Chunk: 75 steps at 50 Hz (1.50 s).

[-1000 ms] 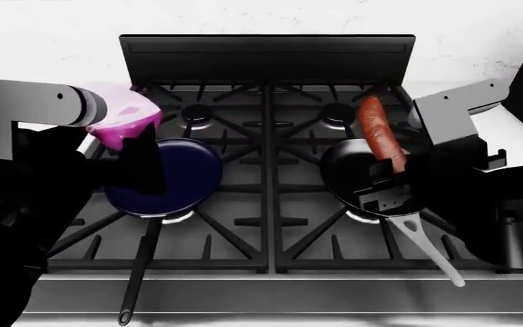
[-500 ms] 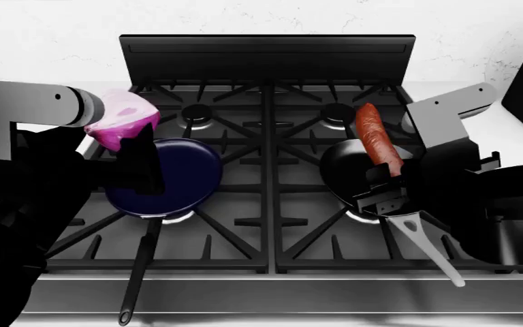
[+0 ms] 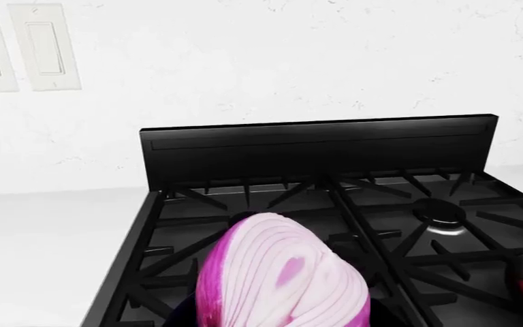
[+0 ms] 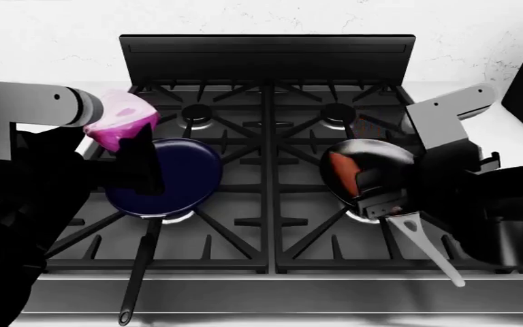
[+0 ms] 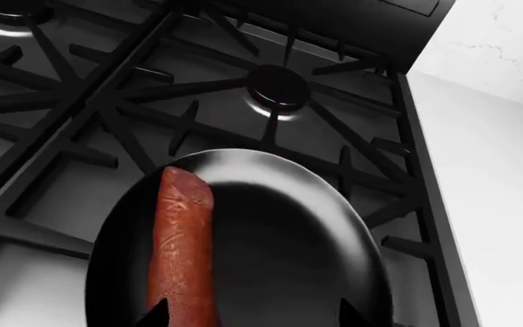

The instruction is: Place both pans onto different burners. Then place the onion and the salami on different pans.

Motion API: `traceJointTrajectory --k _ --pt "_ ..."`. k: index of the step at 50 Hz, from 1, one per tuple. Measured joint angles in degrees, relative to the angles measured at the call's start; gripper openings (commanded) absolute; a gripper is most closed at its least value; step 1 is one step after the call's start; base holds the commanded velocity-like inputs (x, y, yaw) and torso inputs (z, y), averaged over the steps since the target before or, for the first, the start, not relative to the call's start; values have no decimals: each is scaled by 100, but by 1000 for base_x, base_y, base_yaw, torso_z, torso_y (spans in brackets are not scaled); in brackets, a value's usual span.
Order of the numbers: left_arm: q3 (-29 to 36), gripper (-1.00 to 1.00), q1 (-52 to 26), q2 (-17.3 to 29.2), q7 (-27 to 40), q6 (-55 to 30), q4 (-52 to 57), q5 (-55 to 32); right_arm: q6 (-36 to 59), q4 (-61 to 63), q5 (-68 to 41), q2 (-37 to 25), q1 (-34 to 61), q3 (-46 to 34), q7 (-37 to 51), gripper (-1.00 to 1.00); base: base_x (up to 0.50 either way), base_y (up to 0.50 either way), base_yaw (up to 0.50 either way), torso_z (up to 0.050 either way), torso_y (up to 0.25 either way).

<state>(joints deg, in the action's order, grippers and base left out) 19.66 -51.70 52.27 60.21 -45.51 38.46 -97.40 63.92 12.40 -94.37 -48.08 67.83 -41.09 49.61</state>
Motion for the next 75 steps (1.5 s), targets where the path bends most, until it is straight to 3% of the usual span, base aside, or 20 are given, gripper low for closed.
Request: traceJointTrajectory --k 26,52,75 --pt "119 -100 -48 -96 -61 -51 -179 112 -217 1074 -1176 -560 988 767 1086 100 0 0 0 0 0" --pt "800 -100 -298 -927 -958 -163 -1928 1155 -851 2031 -1197 -977 337 1240 1135 100 0 0 0 0 0" --pt "1082 -100 127 -1101 -1433 48 -2650 1683 -948 2030 -973 -868 161 1201 1007 100 0 0 0 0 0"
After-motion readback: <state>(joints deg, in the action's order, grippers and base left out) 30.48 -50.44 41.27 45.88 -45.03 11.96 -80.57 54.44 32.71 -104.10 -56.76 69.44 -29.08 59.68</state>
